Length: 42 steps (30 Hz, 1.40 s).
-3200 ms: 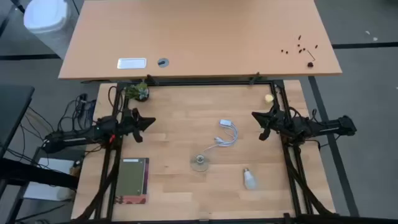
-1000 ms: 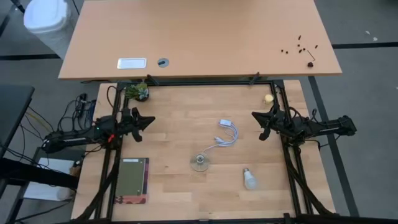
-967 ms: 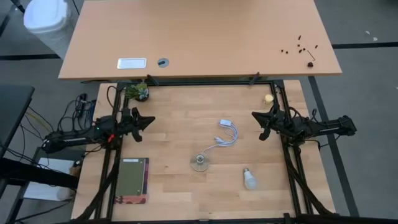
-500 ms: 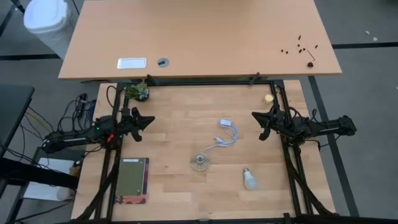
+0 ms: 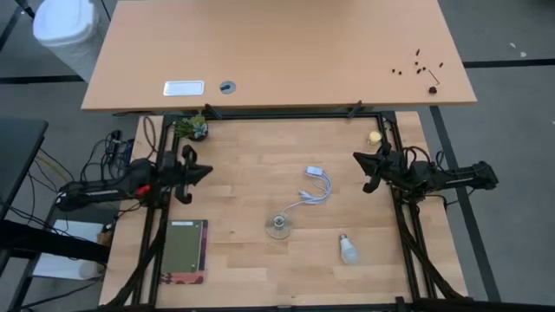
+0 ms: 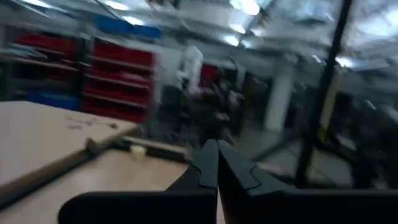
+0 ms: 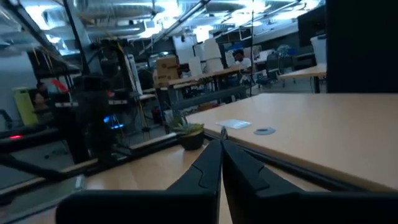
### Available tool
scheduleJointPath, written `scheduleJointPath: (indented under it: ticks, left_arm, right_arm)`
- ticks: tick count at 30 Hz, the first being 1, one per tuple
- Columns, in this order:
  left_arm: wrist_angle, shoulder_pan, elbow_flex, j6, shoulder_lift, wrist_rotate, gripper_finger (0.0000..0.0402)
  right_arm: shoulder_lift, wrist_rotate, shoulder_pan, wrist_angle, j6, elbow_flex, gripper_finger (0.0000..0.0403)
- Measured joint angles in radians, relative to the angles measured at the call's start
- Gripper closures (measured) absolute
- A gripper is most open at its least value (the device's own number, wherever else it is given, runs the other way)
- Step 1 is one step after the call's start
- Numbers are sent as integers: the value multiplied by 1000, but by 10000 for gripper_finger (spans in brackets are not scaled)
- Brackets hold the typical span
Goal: Screw lightbulb
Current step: Insert the lightbulb into the lamp
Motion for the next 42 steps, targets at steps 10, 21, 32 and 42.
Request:
scheduleJointPath:
  ticks: [10,21,32,42]
  left_arm:
    - [199,-191,0,303,182,3,396]
    - [384,-369,1,272,352,-311,396]
    - [437,-459,156,203,615,-518,396]
    - [441,-471,302,239,861,-537,396]
  right_arm:
    - [105,-301,21,101,280,0,380]
    - [344,-465,173,34,328,123,380]
    - [762,-450,276,-398,389,497,380]
    - [994,-676,385,-626,363,665,343]
